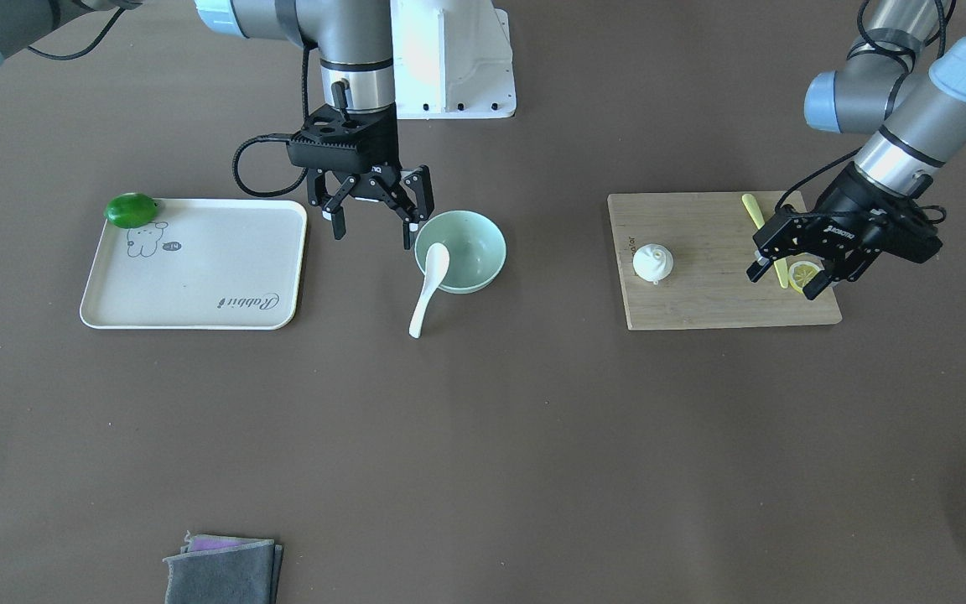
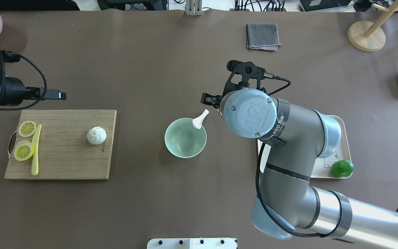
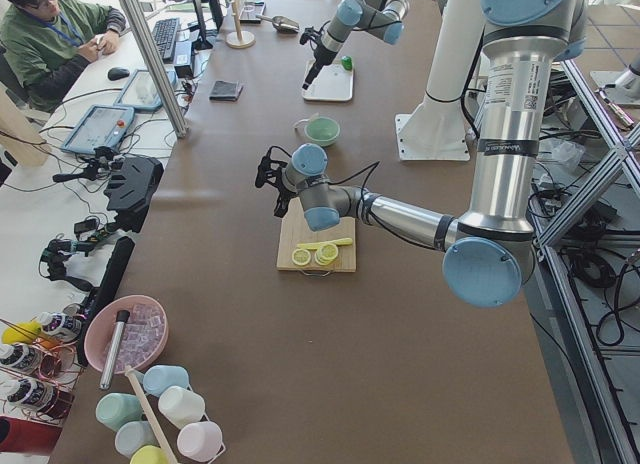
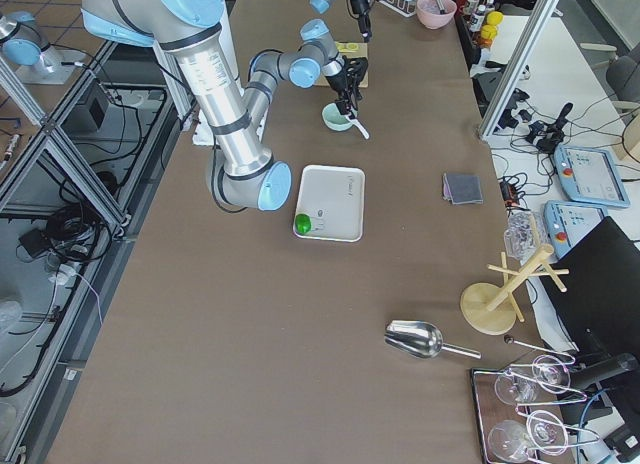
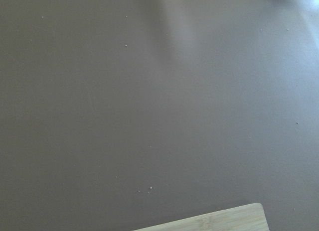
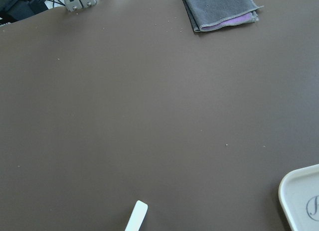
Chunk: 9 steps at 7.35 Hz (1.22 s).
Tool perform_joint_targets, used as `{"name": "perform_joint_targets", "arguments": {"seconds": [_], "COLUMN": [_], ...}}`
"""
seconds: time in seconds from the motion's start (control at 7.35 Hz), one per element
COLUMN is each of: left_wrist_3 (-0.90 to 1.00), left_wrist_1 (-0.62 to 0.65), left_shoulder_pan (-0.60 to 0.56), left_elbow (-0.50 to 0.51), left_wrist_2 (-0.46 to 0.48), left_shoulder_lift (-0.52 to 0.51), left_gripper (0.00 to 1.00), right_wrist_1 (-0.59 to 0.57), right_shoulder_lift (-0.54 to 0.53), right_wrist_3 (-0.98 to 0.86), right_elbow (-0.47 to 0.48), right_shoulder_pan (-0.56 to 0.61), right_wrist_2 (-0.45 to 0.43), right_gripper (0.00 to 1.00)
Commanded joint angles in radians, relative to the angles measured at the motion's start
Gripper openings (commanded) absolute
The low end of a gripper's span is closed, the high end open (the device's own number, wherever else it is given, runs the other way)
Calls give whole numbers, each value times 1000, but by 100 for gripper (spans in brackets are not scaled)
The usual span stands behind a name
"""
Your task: Put spoon and bun in bowl
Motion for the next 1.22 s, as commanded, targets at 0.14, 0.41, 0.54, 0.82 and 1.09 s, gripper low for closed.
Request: {"name": "perform_joint_targets", "arguments": {"seconds": [0.14, 0.41, 0.54, 0.82, 1.09], "left_wrist_3": [-7, -6, -6, 0, 10], "left_wrist_1": [1, 1, 1, 0, 0], "left_shoulder_pan": [15, 26, 29, 29, 31], "left_elbow": [1, 6, 6, -4, -23], "left_wrist_2": [9, 43, 60, 102, 127], "left_shoulder_lift": [-4, -4, -4, -1, 8], "left_gripper": [98, 98, 98, 98, 98], "right_wrist_1": [0, 12, 11, 12, 14], "right_shoulder_lift": [-13, -14, -11, 36, 134], "right_wrist_3": [-13, -6, 3, 16, 14], "right_elbow": [2, -59, -80, -168, -335], "right_shoulder_pan": [6, 6, 13, 58, 99], "right_wrist_2": [12, 11, 17, 116, 211], "right_gripper": [100, 100, 98, 97, 96]}}
